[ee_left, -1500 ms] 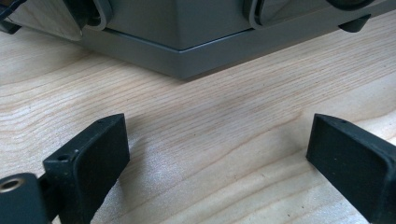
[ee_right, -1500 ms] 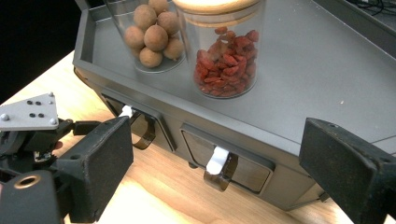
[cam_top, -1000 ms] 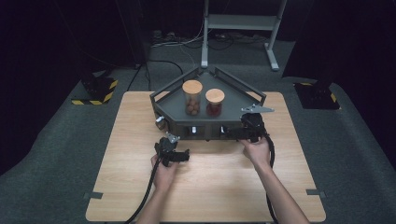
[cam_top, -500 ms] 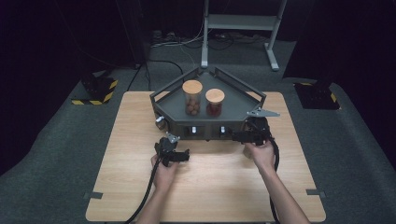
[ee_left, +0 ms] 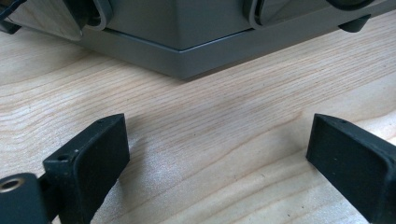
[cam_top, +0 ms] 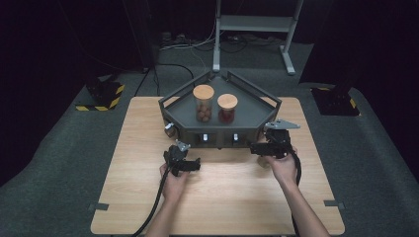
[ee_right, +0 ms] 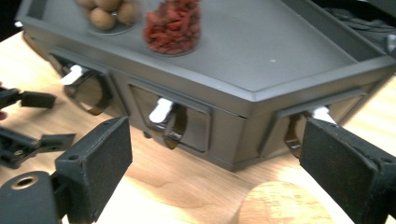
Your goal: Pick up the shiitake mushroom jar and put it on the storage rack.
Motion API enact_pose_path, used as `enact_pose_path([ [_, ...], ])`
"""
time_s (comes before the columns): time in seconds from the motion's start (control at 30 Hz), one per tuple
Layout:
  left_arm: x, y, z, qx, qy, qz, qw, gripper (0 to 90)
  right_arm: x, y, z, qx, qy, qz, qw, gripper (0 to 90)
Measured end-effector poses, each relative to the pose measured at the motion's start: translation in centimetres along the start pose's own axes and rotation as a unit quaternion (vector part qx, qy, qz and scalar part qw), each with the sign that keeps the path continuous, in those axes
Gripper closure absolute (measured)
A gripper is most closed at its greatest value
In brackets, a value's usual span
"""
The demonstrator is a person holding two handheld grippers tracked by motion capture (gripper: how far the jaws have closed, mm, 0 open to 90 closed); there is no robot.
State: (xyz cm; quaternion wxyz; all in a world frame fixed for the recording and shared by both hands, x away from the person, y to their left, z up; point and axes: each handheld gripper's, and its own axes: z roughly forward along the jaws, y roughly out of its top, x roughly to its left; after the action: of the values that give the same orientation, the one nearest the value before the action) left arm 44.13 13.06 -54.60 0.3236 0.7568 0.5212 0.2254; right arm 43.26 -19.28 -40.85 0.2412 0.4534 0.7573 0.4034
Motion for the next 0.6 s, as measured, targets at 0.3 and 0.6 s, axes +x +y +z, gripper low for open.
enact_pose_path([
  [0.3,0.0,0.0,0.0,0.0,0.0,0.0,1.0,5.8,-0.8,-1.3,-0.5,-0.015,-0.009,0.016,0.9997,8.5],
  [0.6,0.0,0.0,0.0,0.0,0.0,0.001,1.0,5.8,-1.2,-2.7,-0.9,-0.024,-0.006,0.015,0.9996,8.1],
])
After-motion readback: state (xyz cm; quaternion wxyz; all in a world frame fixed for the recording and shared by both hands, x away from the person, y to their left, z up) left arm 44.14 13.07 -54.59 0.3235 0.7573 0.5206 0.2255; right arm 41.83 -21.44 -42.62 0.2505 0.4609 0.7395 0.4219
